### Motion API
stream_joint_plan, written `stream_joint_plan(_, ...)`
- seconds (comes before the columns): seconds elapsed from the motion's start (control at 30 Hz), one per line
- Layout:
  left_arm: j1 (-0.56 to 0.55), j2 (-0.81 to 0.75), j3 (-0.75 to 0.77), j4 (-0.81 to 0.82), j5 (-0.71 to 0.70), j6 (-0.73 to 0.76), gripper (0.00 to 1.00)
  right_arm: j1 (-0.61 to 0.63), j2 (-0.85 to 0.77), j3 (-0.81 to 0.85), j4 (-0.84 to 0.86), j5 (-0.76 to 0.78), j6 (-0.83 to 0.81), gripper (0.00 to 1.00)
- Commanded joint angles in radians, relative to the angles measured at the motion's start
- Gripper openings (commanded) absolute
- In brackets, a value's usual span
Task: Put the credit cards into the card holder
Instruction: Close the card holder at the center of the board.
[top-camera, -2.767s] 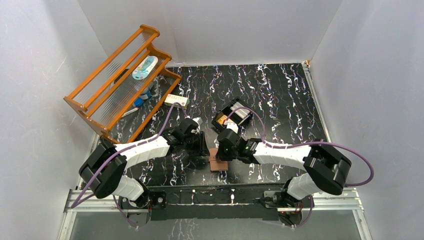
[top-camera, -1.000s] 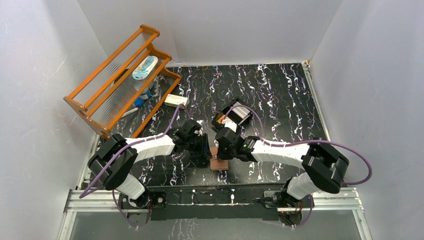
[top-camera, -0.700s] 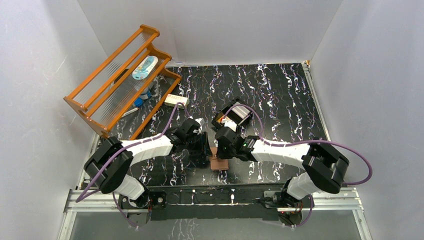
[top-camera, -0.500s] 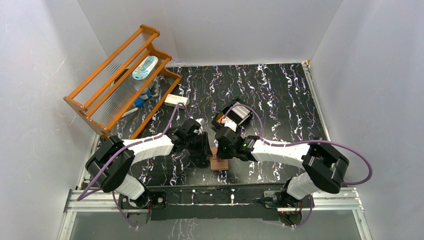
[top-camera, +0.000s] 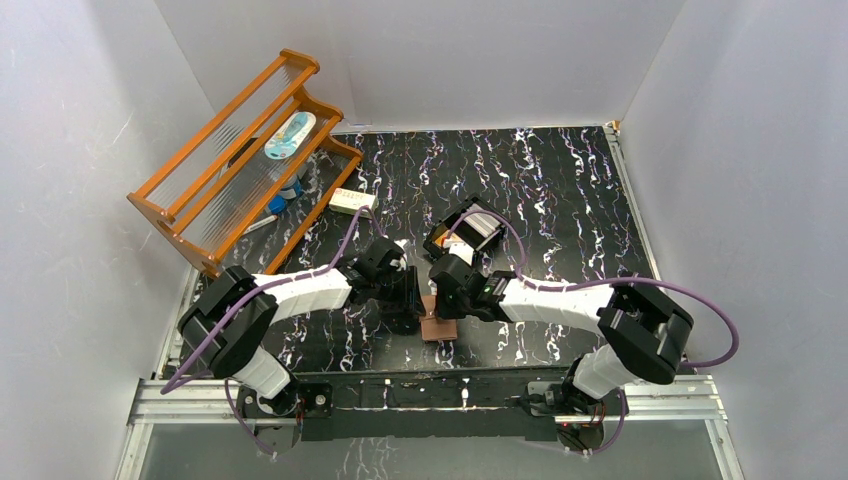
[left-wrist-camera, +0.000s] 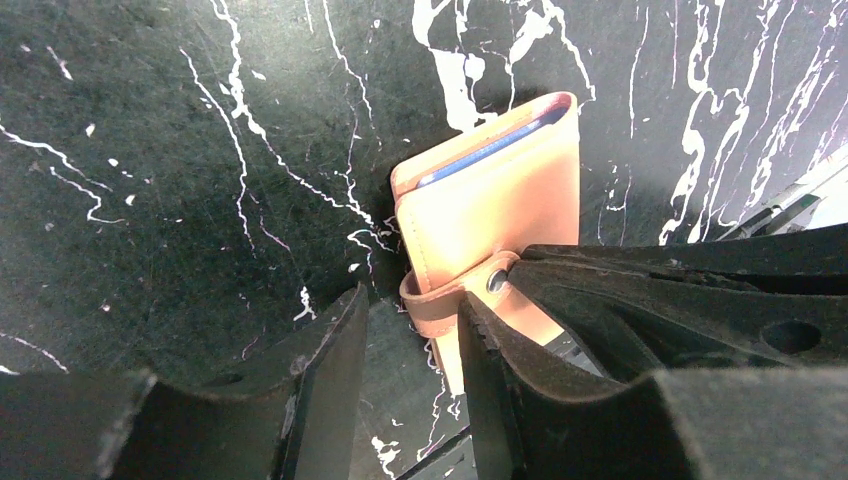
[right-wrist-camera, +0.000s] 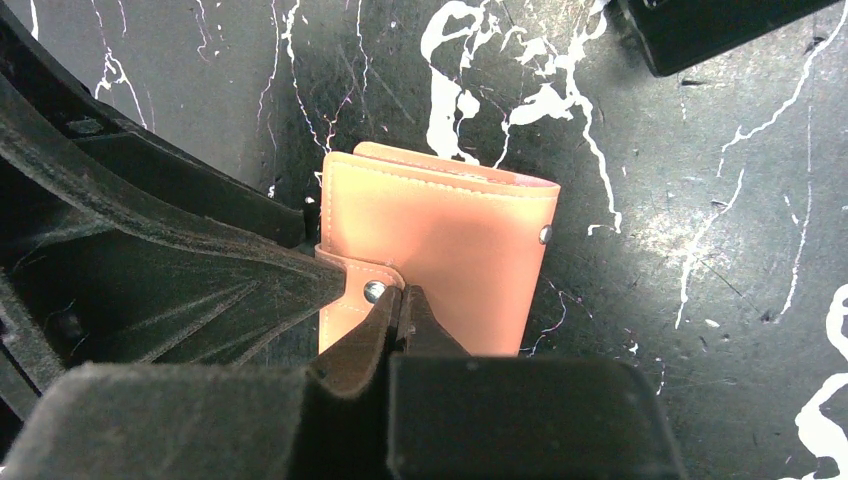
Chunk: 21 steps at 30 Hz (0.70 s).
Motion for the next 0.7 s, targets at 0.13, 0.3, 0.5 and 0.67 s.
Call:
stream_joint_plan(0.13, -0.006, 0.022, 0.019, -0.006, 0.024, 0.014, 0.37, -0.003, -0.009, 0.013, 0.004, -0.011, 0.003, 0.0)
stream_joint_plan(0.3, -0.008, -0.023, 0.002, -0.019, 0.026, -0.002, 0.37, -0.003, -0.06, 0.029, 0.011, -0.041, 0.008, 0.0)
stream_joint_plan(0.5, -0.007, -0.051, 0.016, -0.034, 0.015, -0.002, 0.38, -0.003, -0.066, 0.027, 0.008, -0.052, 0.032, 0.0)
stream_joint_plan(0.67, -0.007, -0.039, 0.014, -0.031, 0.016, -0.004, 0.38, -0.003, -0.059, 0.01, 0.001, -0.046, 0.043, 0.0)
